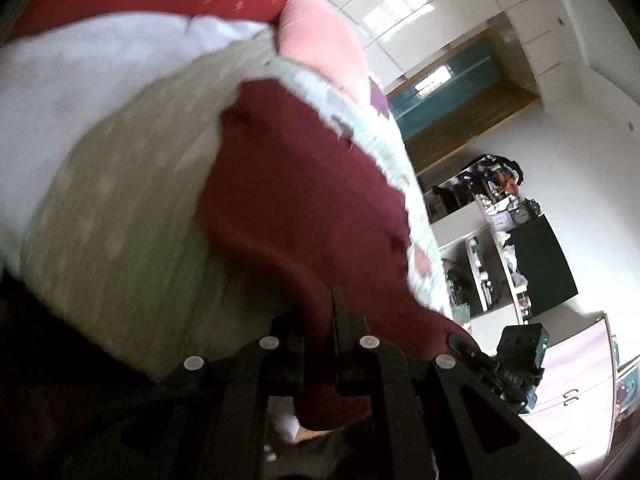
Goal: Fold small clothes
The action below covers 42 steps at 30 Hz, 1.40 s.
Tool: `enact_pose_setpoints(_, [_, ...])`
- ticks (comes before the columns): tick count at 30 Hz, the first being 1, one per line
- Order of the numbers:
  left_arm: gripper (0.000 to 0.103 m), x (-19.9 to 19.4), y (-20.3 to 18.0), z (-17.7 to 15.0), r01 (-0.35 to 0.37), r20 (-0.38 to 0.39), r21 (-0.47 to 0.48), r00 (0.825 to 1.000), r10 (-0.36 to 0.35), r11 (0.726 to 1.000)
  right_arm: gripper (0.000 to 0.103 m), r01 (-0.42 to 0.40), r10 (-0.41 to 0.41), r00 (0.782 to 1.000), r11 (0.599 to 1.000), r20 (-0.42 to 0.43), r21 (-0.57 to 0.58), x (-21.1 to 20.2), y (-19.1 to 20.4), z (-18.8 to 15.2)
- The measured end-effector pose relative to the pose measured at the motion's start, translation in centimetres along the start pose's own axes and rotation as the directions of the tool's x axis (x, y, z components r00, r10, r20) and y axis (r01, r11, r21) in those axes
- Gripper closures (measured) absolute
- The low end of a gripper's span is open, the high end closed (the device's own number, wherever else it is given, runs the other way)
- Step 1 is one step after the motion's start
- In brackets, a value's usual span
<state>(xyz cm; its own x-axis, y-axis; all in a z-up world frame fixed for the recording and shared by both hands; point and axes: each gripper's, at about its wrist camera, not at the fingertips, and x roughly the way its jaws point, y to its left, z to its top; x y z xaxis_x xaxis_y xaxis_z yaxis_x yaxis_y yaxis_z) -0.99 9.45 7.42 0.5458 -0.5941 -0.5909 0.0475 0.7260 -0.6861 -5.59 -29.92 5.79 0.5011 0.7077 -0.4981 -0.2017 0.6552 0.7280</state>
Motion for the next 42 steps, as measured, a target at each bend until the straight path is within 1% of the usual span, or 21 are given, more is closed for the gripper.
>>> enact_pose_setpoints(2, [0.094,0.7,-0.8,2.3,0.004,0.010,0.001,1.000,-0.004,1.000,0.097,0.000,0.000,1.000,0.999,0.015,-0.033,0.4,1.0,1.9])
enact_pose_setpoints(6, [0.094,3.3,-1.9,6.7,-0.019,0.023,-0.030,1.000,0.020,0.999,0.097,0.049,-0.046,0.998,0.997,0.045,-0.067,2.8,2.2,6.3])
enact_pose_setpoints(9, [0.094,5.8,-1.4,9.3,-0.033,0.009,-0.084,0.999,0.034,0.996,0.097,0.065,-0.064,0.997,0.998,0.038,-0.025,4.2,0.9,9.4])
enact_pose_setpoints(11, [0.094,7.6,-1.1,11.2,-0.058,-0.004,-0.102,0.998,0.058,0.993,0.097,0.075,-0.075,0.996,0.997,0.041,0.013,4.8,-0.1,11.0])
enact_pose_setpoints(17, [0.094,13.0,-0.1,16.7,-0.140,-0.030,-0.117,0.990,0.137,0.983,0.097,0.127,-0.135,0.989,0.985,0.063,0.119,7.2,-3.6,16.9])
enact_pose_setpoints(21, [0.094,16.1,0.6,19.9,-0.202,-0.044,-0.124,0.979,0.198,0.972,0.097,0.177,-0.191,0.979,0.970,0.074,0.167,9.4,-5.9,20.2])
enact_pose_setpoints(23, [0.094,17.3,1.3,21.2,-0.206,-0.056,-0.149,0.978,0.200,0.967,0.095,0.208,-0.225,0.972,0.960,0.074,0.188,10.6,-6.8,21.4])
enact_pose_setpoints(25, [0.094,18.1,2.3,22.4,-0.170,-0.072,-0.205,0.985,0.158,0.964,0.093,0.240,-0.262,0.963,0.943,0.069,0.230,11.6,-8.0,22.7])
enact_pose_setpoints(26, [0.092,18.2,2.7,22.9,-0.143,-0.073,-0.235,0.989,0.129,0.961,0.086,0.233,-0.258,0.964,0.937,0.066,0.259,12.0,-8.7,23.2])
enact_pose_setpoints(27, [0.089,18.3,3.2,23.4,-0.093,-0.063,-0.279,0.995,0.079,0.956,0.070,0.216,-0.245,0.967,0.932,0.066,0.291,12.3,-9.3,23.8])
enact_pose_setpoints(28, [0.086,18.3,3.6,23.9,-0.056,-0.050,-0.313,0.998,0.042,0.948,0.061,0.187,-0.224,0.971,0.926,0.078,0.328,12.4,-10.0,24.2])
enact_pose_setpoints(29, [0.084,18.4,4.0,24.2,-0.022,-0.039,-0.344,0.999,0.009,0.939,0.044,0.154,-0.202,0.974,0.921,0.099,0.358,12.3,-10.6,24.5])
enact_pose_setpoints(30, [0.079,18.5,4.5,24.5,0.018,-0.028,-0.378,0.999,-0.031,0.926,0.032,0.128,-0.189,0.974,0.914,0.126,0.385,12.2,-11.0,24.8])
enact_pose_setpoints(32, [0.071,18.7,5.0,24.9,0.076,-0.018,-0.430,0.995,-0.093,0.900,0.025,0.108,-0.195,0.965,0.904,0.175,0.414,11.8,-11.5,25.3])
enact_pose_setpoints(33, [0.070,18.6,5.0,25.1,0.090,-0.006,-0.434,0.995,-0.103,0.896,0.025,0.101,-0.196,0.963,0.902,0.187,0.421,11.6,-11.8,25.5])
enact_pose_setpoints(34, [0.069,18.4,4.8,25.3,0.095,0.008,-0.425,0.995,-0.101,0.900,0.025,0.101,-0.199,0.961,0.899,0.191,0.427,11.5,-12.2,25.7])
enact_pose_setpoints(36, [0.061,17.9,4.5,25.8,0.098,0.029,-0.403,0.995,-0.094,0.910,0.025,0.113,-0.216,0.957,0.895,0.196,0.433,11.1,-12.6,26.0])
enact_pose_setpoints(37, [0.059,17.5,4.5,26.0,0.101,0.041,-0.402,0.995,-0.093,0.910,0.025,0.117,-0.220,0.955,0.896,0.199,0.429,10.8,-12.9,25.9])
enact_pose_setpoints(39, [0.057,16.9,4.5,26.1,0.076,0.047,-0.395,0.997,-0.063,0.915,0.024,0.144,-0.242,0.950,0.899,0.197,0.415,10.2,-13.1,25.7])
enact_pose_setpoints(40, [0.057,16.6,4.3,26.0,0.051,0.040,-0.376,0.998,-0.039,0.925,0.024,0.176,-0.271,0.944,0.896,0.190,0.407,9.8,-13.1,25.4])
enact_pose_setpoints(42, [0.056,16.1,4.2,25.4,-0.005,0.024,-0.326,1.000,0.013,0.945,0.024,0.201,-0.286,0.941,0.902,0.180,0.383,8.7,-13.3,24.6])
